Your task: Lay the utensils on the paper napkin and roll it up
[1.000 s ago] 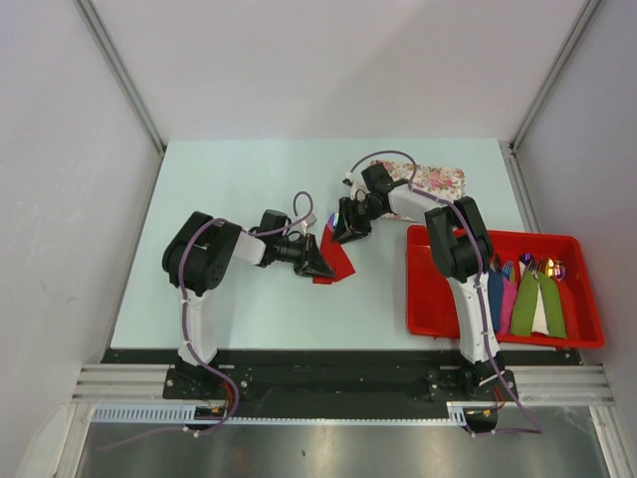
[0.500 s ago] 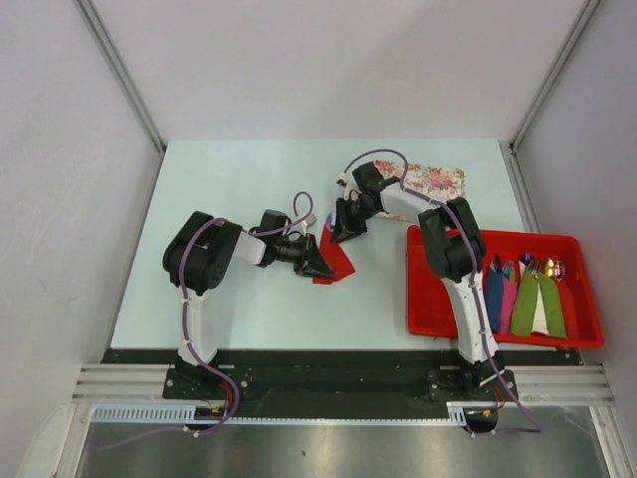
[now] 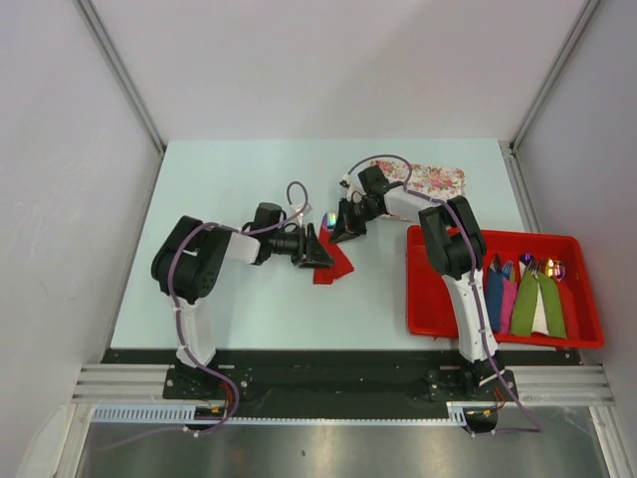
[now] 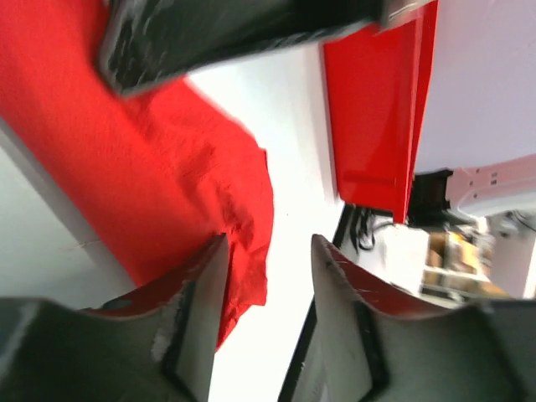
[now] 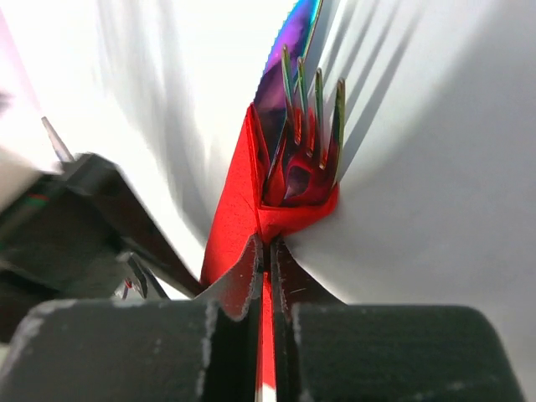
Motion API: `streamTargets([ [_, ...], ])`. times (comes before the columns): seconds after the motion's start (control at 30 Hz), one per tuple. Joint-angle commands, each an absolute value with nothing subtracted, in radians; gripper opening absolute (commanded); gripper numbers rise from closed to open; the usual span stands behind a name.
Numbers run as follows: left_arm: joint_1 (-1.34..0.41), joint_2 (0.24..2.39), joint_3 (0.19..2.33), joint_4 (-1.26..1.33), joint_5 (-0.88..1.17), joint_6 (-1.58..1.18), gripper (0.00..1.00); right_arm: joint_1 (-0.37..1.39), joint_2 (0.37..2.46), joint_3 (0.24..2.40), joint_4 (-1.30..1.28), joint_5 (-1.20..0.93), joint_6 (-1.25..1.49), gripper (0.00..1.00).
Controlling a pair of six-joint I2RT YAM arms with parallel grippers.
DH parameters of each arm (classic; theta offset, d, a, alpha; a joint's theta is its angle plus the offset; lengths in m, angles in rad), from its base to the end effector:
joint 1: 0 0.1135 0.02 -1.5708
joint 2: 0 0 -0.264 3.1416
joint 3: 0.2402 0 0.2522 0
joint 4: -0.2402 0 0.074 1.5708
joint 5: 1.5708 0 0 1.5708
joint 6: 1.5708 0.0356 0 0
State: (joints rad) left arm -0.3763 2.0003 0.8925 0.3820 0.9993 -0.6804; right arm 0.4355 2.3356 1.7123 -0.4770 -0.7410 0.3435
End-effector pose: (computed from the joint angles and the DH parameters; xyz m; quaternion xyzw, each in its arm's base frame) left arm 0.3264 -0.1612 0.0993 0.0729 0.8211 -0.5588 0.0905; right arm 0.4270 0.2252 0.1203 -0.1260 0.9016 0.4082 0.0673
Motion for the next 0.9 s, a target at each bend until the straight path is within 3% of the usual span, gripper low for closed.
streamTargets([
  [0.0,-0.327,1.852,0.879,0.394,0.917,-0.583,0.52,0.449,2.31,1.666,-0.39,-0.784,0.304,0.0],
  [0.1,-0.262,1.79,0.882,0.385,0.878,-0.571,0.57,0.451,2.287,1.654,-0.362,-0.808,0.304,0.0],
  [0.23,-0.171,1.729,0.929,0.335,0.831,-0.496,0.72,0.457,2.243,1.625,-0.31,-0.828,0.298,0.0],
  [0.4,-0.126,1.695,0.994,0.264,0.789,-0.365,0.81,0.463,2.217,1.618,-0.287,-0.86,0.291,0.0],
  [0.47,-0.117,1.683,1.005,0.255,0.767,-0.353,0.9,0.463,2.2,1.617,-0.272,-0.864,0.293,0.0],
  [0.5,-0.111,1.678,1.008,0.25,0.759,-0.342,0.99,0.465,2.194,1.617,-0.267,-0.867,0.293,0.0],
  [0.87,-0.078,1.546,0.983,0.238,0.654,-0.267,1.0,0.471,2.112,1.595,-0.235,-0.89,0.282,0.0],
])
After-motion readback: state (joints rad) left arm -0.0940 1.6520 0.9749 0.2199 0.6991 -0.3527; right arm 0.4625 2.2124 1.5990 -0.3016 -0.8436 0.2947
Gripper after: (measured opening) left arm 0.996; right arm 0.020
